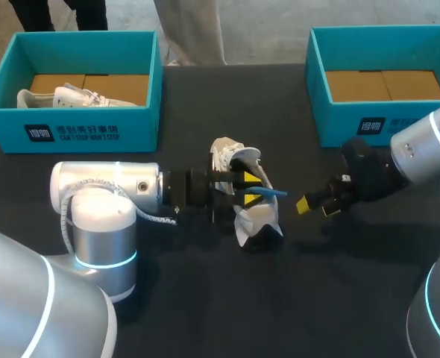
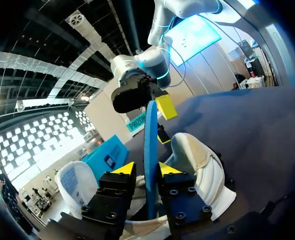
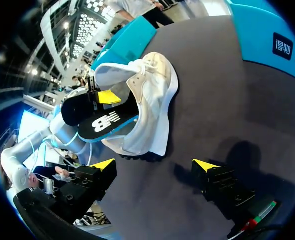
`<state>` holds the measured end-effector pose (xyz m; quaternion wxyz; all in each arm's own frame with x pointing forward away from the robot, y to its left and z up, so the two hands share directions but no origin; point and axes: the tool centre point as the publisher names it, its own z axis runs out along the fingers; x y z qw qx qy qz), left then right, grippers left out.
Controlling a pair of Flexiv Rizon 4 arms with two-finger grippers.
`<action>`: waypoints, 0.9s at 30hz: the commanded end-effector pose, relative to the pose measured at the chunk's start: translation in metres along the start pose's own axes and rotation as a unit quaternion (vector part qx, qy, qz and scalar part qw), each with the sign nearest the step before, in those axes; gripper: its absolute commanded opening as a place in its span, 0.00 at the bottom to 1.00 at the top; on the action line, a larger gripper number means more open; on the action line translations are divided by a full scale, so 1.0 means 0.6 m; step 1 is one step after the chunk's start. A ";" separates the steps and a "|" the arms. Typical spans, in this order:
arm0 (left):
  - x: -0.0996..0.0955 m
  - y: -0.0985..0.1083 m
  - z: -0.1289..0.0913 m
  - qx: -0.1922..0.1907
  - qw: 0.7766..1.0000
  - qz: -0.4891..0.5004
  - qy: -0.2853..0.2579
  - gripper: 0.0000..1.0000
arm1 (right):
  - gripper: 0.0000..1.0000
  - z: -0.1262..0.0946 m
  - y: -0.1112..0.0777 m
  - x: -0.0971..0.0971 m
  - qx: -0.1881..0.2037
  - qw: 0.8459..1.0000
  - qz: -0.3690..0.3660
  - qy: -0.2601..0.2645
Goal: Take the shoe out of the shoebox, open the shoe tongue, remove and reinsert the insole, then place the shoe into the shoebox
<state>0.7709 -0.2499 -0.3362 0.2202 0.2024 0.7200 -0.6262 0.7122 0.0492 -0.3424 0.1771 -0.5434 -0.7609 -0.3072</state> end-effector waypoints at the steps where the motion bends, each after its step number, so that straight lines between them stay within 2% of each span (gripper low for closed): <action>1: -0.002 -0.009 -0.003 0.004 1.000 0.000 0.000 0.32 | 1.00 0.004 0.002 0.002 0.000 1.000 0.001 -0.002; 7: 0.004 -0.016 0.003 0.011 1.000 -0.001 0.008 0.32 | 1.00 0.005 0.003 0.003 0.000 1.000 0.001 -0.003; 11: 0.010 -0.019 0.006 0.013 1.000 -0.003 0.021 0.28 | 1.00 0.007 0.002 0.004 0.000 1.000 0.002 -0.003; 16: 0.012 -0.019 0.007 0.004 0.999 -0.006 0.041 0.10 | 1.00 0.011 -0.001 0.005 -0.001 1.000 0.003 -0.002; 17: 0.011 -0.018 0.006 0.003 0.999 -0.005 0.043 0.02 | 1.00 0.011 -0.001 0.005 -0.001 1.000 0.003 -0.001; 18: 0.010 -0.017 0.005 0.002 0.999 -0.005 0.044 0.00 | 1.00 0.012 -0.001 0.005 -0.001 1.000 0.003 -0.001; 27: 0.016 -0.015 -0.017 -0.005 0.998 0.009 0.062 0.00 | 1.00 0.013 -0.004 0.005 -0.004 1.000 0.007 -0.003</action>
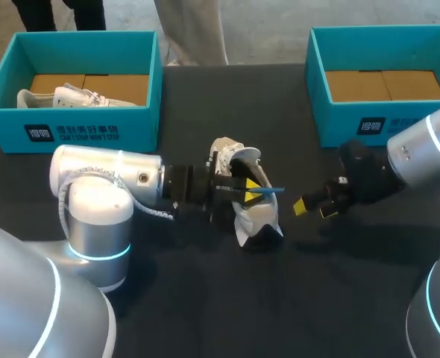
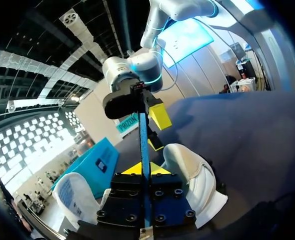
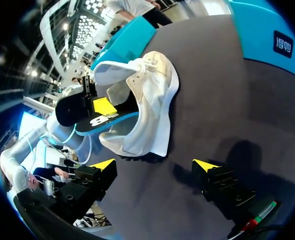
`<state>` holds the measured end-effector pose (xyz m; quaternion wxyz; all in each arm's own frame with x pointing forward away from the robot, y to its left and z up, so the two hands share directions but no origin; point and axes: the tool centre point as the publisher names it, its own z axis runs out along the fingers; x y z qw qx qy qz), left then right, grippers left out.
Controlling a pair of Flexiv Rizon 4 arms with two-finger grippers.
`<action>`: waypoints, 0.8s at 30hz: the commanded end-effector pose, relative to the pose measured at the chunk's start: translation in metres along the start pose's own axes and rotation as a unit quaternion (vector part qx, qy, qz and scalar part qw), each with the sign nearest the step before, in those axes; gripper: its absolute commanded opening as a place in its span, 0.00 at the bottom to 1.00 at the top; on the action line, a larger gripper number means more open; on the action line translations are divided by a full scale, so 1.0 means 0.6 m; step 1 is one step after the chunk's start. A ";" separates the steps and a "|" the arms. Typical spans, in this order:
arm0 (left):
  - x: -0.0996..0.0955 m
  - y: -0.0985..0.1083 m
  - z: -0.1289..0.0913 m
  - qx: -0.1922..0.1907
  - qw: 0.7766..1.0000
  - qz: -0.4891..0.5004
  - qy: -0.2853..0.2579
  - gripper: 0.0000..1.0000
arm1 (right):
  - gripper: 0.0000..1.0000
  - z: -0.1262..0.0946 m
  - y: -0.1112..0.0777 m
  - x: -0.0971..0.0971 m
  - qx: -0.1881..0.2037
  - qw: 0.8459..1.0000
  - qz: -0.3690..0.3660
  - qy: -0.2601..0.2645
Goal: Take the shoe out of the shoebox, open the shoe tongue, remove and reinsert the insole, then place the shoe into the shoebox
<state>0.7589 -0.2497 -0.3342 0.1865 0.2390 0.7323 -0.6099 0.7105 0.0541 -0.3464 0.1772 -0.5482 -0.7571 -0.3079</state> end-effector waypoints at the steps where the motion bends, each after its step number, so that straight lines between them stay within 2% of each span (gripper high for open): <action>1: 0.005 0.002 -0.016 -0.003 1.000 0.005 0.012 0.00 | 1.00 0.003 -0.002 0.002 -0.001 1.000 0.001 -0.003; 11: 0.012 0.039 -0.012 -0.014 1.000 0.015 0.015 0.00 | 1.00 0.008 -0.003 0.001 0.004 1.000 0.003 -0.004; 16: 0.006 0.042 -0.016 -0.020 1.000 0.020 0.013 0.00 | 1.00 0.009 -0.004 0.001 0.006 1.000 0.005 -0.005; 17: 0.004 0.039 -0.018 -0.020 1.000 0.020 0.012 0.07 | 1.00 0.009 -0.004 0.001 0.006 1.000 0.006 -0.005; 18: 0.003 0.037 -0.020 -0.020 1.000 0.020 0.009 0.28 | 1.00 0.009 -0.004 0.001 0.006 1.000 0.006 -0.005; 19: 0.002 0.034 -0.022 -0.018 1.000 0.019 0.007 0.40 | 1.00 0.009 -0.004 0.001 0.006 1.000 0.006 -0.005; 24: -0.003 0.016 -0.027 -0.007 1.000 0.022 0.005 0.45 | 1.00 0.009 -0.003 0.002 0.006 1.000 0.006 -0.006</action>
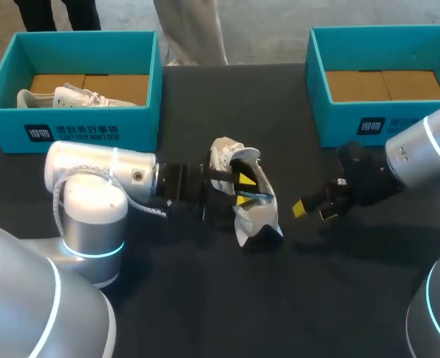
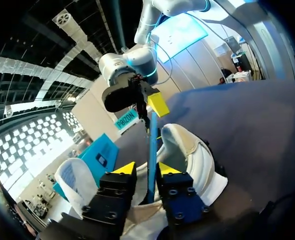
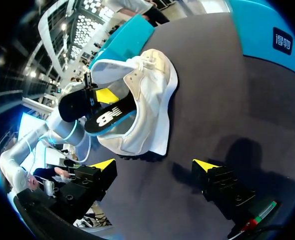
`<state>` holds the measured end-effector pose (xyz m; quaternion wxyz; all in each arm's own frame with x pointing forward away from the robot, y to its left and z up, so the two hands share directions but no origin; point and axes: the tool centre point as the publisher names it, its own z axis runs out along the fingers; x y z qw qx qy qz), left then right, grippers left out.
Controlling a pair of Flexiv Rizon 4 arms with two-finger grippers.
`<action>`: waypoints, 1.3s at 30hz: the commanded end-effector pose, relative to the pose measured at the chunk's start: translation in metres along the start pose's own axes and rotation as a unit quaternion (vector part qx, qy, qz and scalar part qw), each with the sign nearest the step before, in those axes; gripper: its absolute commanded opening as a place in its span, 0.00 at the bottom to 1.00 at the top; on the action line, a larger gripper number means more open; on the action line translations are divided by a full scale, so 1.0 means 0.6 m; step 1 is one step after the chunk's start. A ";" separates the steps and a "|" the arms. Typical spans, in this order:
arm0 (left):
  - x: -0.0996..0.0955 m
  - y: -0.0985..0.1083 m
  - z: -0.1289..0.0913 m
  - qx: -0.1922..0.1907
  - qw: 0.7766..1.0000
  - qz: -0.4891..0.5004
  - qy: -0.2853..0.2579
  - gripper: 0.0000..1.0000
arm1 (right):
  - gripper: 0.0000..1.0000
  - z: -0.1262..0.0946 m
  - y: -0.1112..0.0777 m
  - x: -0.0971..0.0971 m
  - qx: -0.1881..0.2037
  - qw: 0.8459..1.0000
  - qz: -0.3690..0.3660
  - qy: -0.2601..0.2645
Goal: Take the shoe out of the shoebox, open the shoe tongue, remove and reinsert the insole, then place the shoe into the shoebox
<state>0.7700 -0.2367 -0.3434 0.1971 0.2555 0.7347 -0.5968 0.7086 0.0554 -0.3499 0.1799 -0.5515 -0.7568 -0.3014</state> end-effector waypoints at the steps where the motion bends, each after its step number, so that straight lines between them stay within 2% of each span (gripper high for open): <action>1: 0.000 -0.013 -0.009 0.006 1.000 0.002 -0.001 0.45 | 1.00 0.004 0.002 0.003 0.001 1.000 0.001 -0.004; 9: 0.000 -0.031 0.005 0.025 1.000 0.003 0.001 0.38 | 1.00 0.004 0.005 0.005 0.002 1.000 0.001 -0.007; 11: 0.003 -0.032 0.009 0.027 1.000 0.002 0.004 0.28 | 1.00 0.004 0.005 0.006 0.003 1.000 0.001 -0.008; 14: 0.008 -0.030 0.012 0.029 1.000 0.003 0.012 0.00 | 1.00 0.005 0.005 0.006 0.004 1.000 0.002 -0.008; 19: 0.012 -0.022 0.014 0.025 0.999 0.013 0.016 0.00 | 1.00 0.006 0.002 0.005 0.004 1.000 0.004 -0.008; 30: 0.008 0.020 0.011 -0.008 0.999 0.030 0.023 0.00 | 1.00 0.009 0.002 0.004 0.006 1.000 0.005 -0.008; 36: 0.010 0.024 0.006 -0.018 0.999 0.029 0.024 0.00 | 1.00 0.011 0.001 0.006 0.008 1.000 0.006 -0.010; 37: 0.008 0.021 0.004 -0.019 0.999 0.028 0.021 0.13 | 1.00 0.011 0.000 0.007 0.007 1.000 0.006 -0.010; 38: 0.006 0.017 0.002 -0.017 0.999 0.028 0.019 0.40 | 1.00 0.010 0.000 0.007 0.007 1.000 0.006 -0.011; 39: 0.005 0.015 0.001 -0.016 0.999 0.029 0.018 0.43 | 1.00 0.010 0.000 0.007 0.007 1.000 0.007 -0.011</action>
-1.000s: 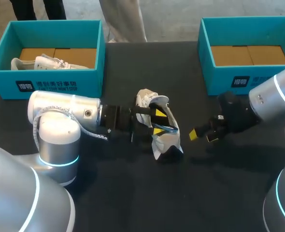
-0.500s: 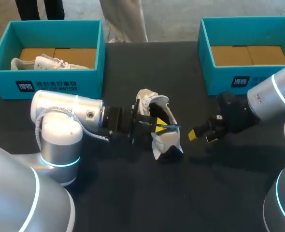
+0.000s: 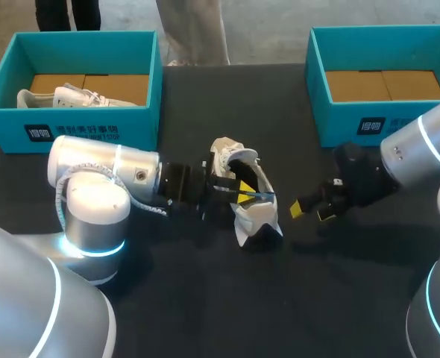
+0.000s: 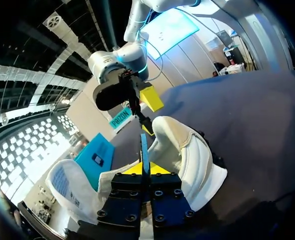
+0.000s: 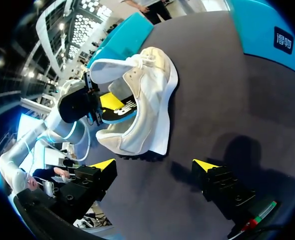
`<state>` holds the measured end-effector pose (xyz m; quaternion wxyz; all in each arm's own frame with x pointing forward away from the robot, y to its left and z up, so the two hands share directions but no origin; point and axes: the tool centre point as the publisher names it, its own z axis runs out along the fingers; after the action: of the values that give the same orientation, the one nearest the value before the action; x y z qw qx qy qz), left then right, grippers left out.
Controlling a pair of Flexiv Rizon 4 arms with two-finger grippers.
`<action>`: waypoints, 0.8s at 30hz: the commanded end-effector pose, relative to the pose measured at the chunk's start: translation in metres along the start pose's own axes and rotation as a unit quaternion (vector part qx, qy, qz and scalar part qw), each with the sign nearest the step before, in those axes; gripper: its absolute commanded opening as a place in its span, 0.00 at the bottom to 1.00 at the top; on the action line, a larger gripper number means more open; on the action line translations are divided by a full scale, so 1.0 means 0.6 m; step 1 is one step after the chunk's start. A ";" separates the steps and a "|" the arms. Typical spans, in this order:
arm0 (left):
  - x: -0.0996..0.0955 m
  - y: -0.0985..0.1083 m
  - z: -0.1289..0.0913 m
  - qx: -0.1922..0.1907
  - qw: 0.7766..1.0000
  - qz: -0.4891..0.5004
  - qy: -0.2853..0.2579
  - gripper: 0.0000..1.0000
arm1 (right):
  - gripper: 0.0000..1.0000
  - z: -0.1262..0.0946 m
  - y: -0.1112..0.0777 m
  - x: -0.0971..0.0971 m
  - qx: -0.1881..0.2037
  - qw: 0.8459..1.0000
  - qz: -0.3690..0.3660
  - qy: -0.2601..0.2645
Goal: Take the shoe out of the shoebox, open the shoe tongue, remove and reinsert the insole, then place the shoe into the shoebox
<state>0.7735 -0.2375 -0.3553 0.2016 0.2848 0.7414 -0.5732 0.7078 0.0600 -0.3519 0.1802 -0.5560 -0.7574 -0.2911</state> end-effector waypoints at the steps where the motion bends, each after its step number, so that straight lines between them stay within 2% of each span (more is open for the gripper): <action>1: -0.006 -0.009 -0.006 0.004 1.000 0.002 -0.008 0.45 | 1.00 0.003 0.000 0.003 0.000 1.000 0.002 -0.004; 6: -0.017 -0.030 -0.011 0.019 1.000 0.003 -0.018 0.43 | 1.00 0.002 0.001 0.005 0.000 1.000 0.002 -0.005; 13: -0.013 -0.047 -0.008 0.034 0.999 0.005 -0.015 0.29 | 1.00 0.004 0.003 0.005 0.000 1.000 0.002 -0.004; 15: -0.009 -0.047 -0.005 0.036 0.999 0.003 -0.011 0.20 | 1.00 0.004 0.003 0.005 0.000 1.000 0.002 -0.005; 17: -0.004 -0.044 -0.001 0.036 0.999 0.001 -0.005 0.02 | 1.00 0.005 0.003 0.005 0.001 1.000 0.002 -0.005; 24: 0.003 -0.029 -0.002 0.027 1.000 0.003 0.005 0.00 | 1.00 0.005 0.001 0.003 0.003 1.000 0.004 -0.005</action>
<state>0.7585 -0.2387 -0.3415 0.1944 0.2920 0.7242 -0.5938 0.7071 0.0611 -0.3522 0.1802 -0.5591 -0.7565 -0.2877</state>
